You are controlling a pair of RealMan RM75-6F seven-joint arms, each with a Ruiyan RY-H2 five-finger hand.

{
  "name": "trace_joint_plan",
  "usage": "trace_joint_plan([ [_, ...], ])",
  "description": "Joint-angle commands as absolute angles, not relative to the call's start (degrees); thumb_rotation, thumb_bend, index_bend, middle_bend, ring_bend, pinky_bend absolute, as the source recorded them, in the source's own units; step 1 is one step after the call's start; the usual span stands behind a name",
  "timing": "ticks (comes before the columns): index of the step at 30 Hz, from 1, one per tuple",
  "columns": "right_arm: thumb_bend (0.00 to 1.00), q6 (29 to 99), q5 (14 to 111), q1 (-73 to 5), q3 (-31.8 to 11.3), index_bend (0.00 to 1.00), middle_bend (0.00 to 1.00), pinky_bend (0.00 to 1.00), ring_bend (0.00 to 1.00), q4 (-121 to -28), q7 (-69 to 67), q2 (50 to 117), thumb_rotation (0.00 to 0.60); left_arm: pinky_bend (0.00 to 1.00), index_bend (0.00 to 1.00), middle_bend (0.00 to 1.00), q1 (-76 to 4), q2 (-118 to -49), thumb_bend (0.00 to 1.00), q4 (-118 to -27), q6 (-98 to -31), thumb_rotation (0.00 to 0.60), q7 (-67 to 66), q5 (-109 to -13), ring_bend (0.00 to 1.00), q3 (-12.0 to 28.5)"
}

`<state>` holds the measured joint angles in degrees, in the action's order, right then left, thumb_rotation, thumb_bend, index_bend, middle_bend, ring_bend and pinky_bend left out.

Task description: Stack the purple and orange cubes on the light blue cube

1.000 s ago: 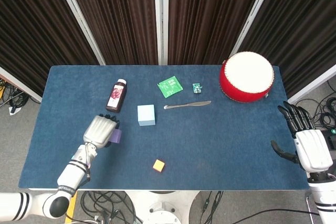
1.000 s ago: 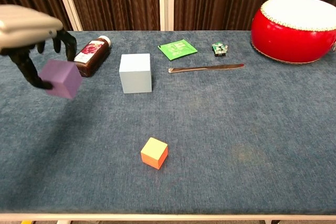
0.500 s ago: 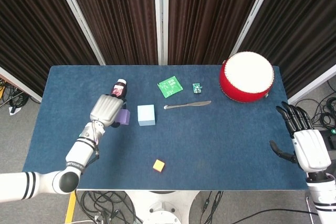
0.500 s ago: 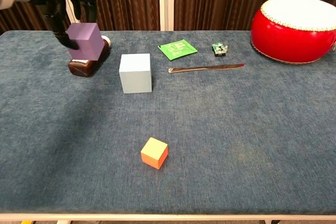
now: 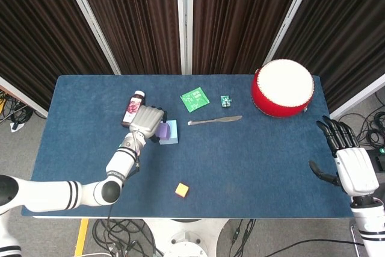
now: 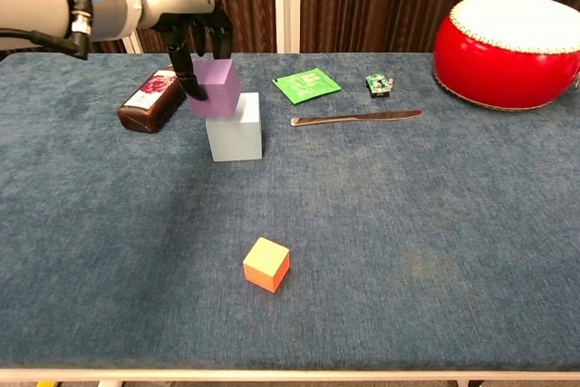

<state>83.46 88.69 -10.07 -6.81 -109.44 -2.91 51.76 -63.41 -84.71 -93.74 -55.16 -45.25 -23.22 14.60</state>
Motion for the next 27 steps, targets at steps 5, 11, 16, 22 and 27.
trace_joint_plan([
  [5, 0.21, 83.53, 88.99, -9.9, -6.52, 0.0, 0.0, 0.0, 0.0, -108.68, -3.37, 51.86, 0.6, 0.43, 0.52, 0.45, -65.43, -86.37, 0.22, -90.98, -54.83, 0.6, -44.93, -22.25, 0.36, 14.03],
  [11, 0.22, 83.44, 88.84, -9.9, -6.5, 0.0, 0.0, 0.0, 0.0, -108.59, -3.35, 51.9, 0.6, 0.43, 0.52, 0.45, -66.91, -86.99, 0.22, -89.5, -54.17, 0.6, -45.47, -20.96, 0.36, 13.37],
  [16, 0.21, 83.01, 88.59, -10.03, -6.46, 0.0, 0.0, 0.0, 0.0, -108.69, -3.11, 51.82, 0.6, 0.43, 0.52, 0.45, -68.3, -88.04, 0.22, -87.63, -53.29, 0.6, -46.05, -19.9, 0.36, 12.85],
  [22, 0.21, 82.84, 88.67, -10.14, -6.42, 0.0, 0.0, 0.0, 0.0, -108.85, -2.9, 51.82, 0.6, 0.43, 0.52, 0.45, -70.03, -88.88, 0.22, -85.26, -52.56, 0.6, -46.11, -18.37, 0.36, 13.34],
  [27, 0.21, 82.84, 88.36, -10.16, -6.56, 0.0, 0.0, 0.0, 0.0, -108.82, -3.24, 51.71, 0.6, 0.43, 0.52, 0.45, -70.67, -88.95, 0.22, -84.58, -52.54, 0.6, -46.23, -17.35, 0.36, 13.09],
])
